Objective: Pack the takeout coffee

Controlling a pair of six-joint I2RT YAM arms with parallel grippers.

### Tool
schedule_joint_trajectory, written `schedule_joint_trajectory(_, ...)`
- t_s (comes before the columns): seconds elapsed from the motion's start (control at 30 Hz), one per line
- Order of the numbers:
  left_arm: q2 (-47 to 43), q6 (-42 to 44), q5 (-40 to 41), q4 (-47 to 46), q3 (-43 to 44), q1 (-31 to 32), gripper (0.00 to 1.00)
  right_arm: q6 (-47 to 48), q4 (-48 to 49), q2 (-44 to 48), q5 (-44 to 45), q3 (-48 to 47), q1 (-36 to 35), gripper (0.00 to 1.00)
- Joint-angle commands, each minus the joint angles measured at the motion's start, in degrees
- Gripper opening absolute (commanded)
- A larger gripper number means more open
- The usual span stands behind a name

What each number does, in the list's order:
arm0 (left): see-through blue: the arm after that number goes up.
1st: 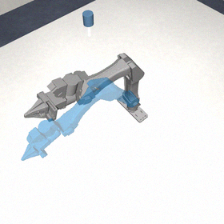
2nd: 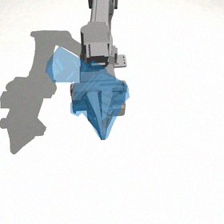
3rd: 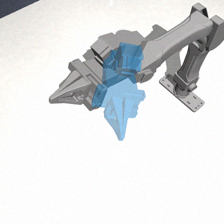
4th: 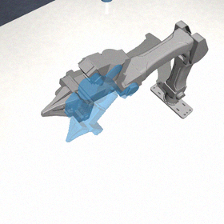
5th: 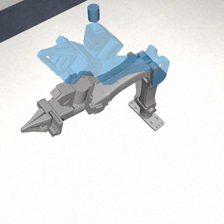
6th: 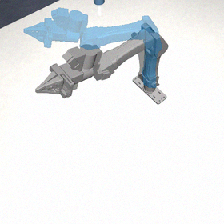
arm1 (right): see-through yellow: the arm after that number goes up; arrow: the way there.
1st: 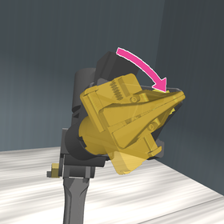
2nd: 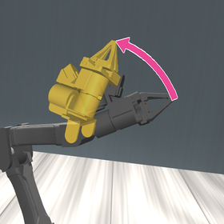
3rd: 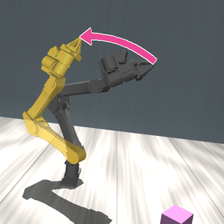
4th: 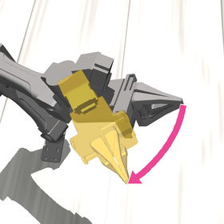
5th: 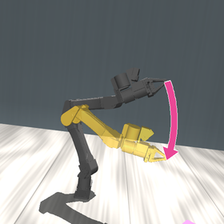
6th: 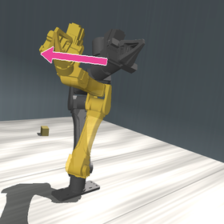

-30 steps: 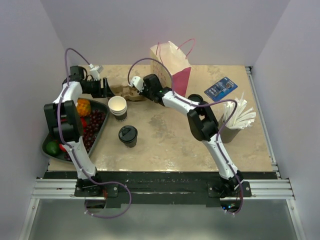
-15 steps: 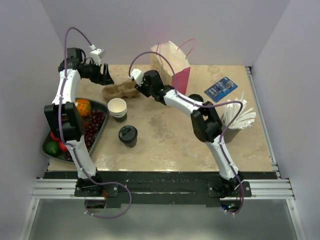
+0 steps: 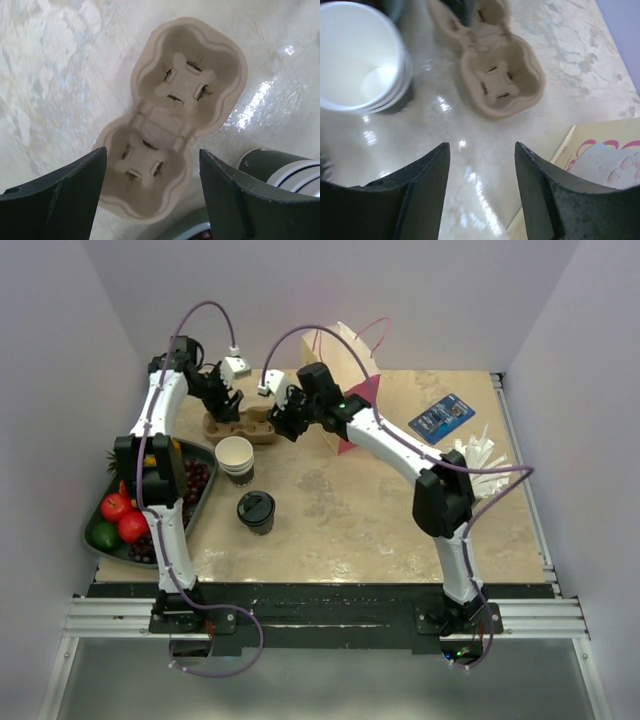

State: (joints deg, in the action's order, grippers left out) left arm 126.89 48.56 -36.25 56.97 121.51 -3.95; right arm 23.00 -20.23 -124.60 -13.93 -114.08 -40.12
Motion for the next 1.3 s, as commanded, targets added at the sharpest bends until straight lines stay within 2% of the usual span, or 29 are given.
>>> schedule_joint_trajectory(0.0,1.87,18.83,2.58,2.0,3.64,2.53,0.78,3.62,-9.74,11.36,-9.71,4.1,0.13,0.59)
schedule_joint_trajectory(0.1,3.8,22.71,5.31,3.32,5.31,3.41,0.76,4.41,-10.36,16.99,-8.57,9.64,0.39,0.59)
schedule_joint_trajectory(0.23,6.96,25.71,6.89,8.41,9.79,4.91,0.71,4.42,-10.8,20.52,-7.51,13.53,0.83,0.59)
schedule_joint_trajectory(0.33,7.32,27.03,7.59,9.03,9.8,4.91,0.71,3.45,-10.62,21.67,-7.25,15.55,1.36,0.6)
schedule_joint_trajectory(0.5,9.07,27.21,7.42,9.12,10.15,5.7,0.69,3.89,-10.97,21.85,-7.16,16.96,1.62,0.6)
schedule_joint_trajectory(0.9,11.27,25.89,6.72,10.97,10.59,6.49,0.55,4.15,-12.12,20.88,-7.6,16.96,2.76,0.6)
schedule_joint_trajectory(1.1,11.54,22.48,7.33,9.39,11.46,6.23,0.36,4.24,-12.64,20.88,-7.42,16.96,2.85,0.6)
schedule_joint_trajectory(1.13,11.19,21.16,7.42,7.39,11.55,6.06,0.28,4.33,-12.64,21.06,-7.25,16.88,2.85,0.6)
schedule_joint_trajectory(1.27,7.94,13.95,6.54,0.53,9.89,4.74,0.22,4.59,-12.56,21.67,-6.81,17.49,3.03,0.6)
